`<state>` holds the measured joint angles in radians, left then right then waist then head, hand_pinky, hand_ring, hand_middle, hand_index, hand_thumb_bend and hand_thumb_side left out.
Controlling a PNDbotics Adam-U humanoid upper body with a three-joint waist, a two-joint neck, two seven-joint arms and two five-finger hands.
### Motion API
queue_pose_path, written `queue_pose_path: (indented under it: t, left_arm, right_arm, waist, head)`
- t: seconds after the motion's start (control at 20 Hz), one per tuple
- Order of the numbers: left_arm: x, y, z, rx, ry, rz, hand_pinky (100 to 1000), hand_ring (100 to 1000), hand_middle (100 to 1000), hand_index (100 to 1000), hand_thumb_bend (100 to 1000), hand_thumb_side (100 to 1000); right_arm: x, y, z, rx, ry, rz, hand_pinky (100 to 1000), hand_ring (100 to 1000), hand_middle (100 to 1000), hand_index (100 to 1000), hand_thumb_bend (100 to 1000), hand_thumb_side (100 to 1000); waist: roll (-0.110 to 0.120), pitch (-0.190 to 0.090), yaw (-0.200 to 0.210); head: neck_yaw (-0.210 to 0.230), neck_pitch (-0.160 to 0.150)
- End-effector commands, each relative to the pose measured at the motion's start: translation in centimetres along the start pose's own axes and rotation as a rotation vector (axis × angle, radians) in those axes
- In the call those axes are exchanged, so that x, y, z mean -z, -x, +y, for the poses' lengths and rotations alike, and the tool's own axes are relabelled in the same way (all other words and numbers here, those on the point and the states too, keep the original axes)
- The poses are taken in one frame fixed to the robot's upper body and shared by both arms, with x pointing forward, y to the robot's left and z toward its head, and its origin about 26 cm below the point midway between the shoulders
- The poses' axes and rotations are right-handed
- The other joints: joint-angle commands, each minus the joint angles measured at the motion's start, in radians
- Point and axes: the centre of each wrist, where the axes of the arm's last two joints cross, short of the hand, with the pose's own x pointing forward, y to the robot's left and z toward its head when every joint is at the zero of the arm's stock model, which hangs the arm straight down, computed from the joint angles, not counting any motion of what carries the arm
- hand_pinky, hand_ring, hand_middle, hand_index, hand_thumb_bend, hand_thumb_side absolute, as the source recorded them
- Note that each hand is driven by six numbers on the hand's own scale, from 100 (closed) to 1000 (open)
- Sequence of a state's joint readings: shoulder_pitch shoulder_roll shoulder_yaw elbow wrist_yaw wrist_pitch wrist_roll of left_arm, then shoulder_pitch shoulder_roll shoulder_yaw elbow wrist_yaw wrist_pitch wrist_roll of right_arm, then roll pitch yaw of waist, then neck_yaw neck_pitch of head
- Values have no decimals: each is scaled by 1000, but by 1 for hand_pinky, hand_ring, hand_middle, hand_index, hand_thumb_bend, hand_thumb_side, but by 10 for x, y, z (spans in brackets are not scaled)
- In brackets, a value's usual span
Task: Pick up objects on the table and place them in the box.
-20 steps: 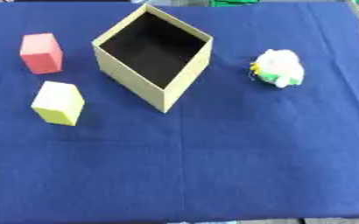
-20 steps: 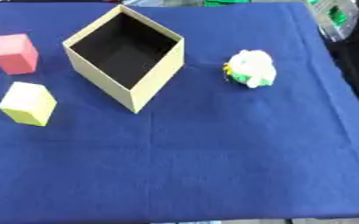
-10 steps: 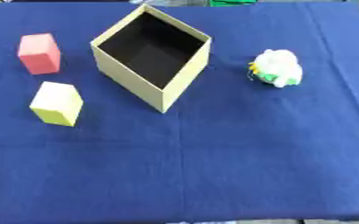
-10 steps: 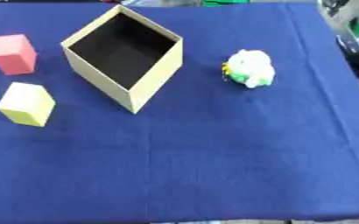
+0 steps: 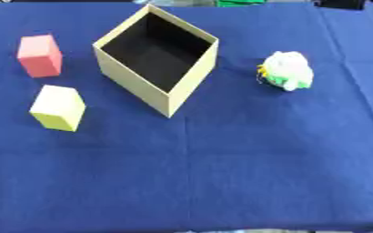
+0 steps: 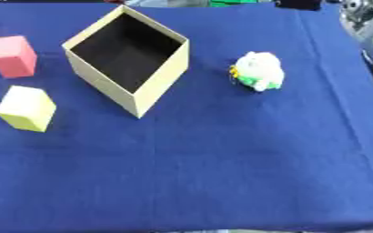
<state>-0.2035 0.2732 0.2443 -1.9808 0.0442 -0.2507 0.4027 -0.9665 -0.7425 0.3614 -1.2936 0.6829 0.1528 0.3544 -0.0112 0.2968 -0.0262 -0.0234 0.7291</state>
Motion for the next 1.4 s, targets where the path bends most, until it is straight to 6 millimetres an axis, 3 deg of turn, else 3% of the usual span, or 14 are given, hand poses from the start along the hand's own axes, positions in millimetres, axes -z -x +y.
queue_pose_path:
  t: [0.05,0.4,0.95,1.0,1.1,1.2,1.4]
  left_arm:
    - [8,-7,1,8,20,-41,732,661,680,788,293,1000]
    - [8,-8,1,7,23,-41,732,662,680,788,293,1000]
    - [7,-7,1,5,32,-37,732,663,681,787,292,1000]
    - [8,-7,0,4,33,-37,732,663,681,787,291,1000]
    - [7,-7,0,4,35,-36,732,663,681,787,291,1000]
    - [8,-8,0,5,40,-36,732,663,680,787,287,1000]
    - [8,-8,0,9,54,-38,731,663,679,785,283,1000]
  right_arm:
    - [-8,6,-13,-9,33,-11,914,965,921,1000,100,1000]
    - [-12,7,6,22,-14,-34,918,968,931,1000,100,1000]
    - [-19,12,29,30,-106,-69,934,979,943,1000,377,1000]
    - [-19,13,30,33,-122,-70,938,981,944,1000,413,926]
    - [-20,15,30,38,-144,-69,939,982,943,1000,416,916]
    - [-21,16,30,42,-161,-69,946,983,936,1000,458,863]
    - [-20,15,29,44,-213,-88,992,999,954,1000,456,776]
  waist:
    - [1,-23,-2]
    - [2,-29,-3]
    - [7,-33,-6]
    - [7,-32,-6]
    - [7,-32,-6]
    - [8,-31,-6]
    - [8,-31,-5]
  head:
    - [2,-2]
    - [0,-3]
    - [-4,-9]
    - [-3,-10]
    - [-3,-11]
    - [-3,-11]
    - [-4,-11]
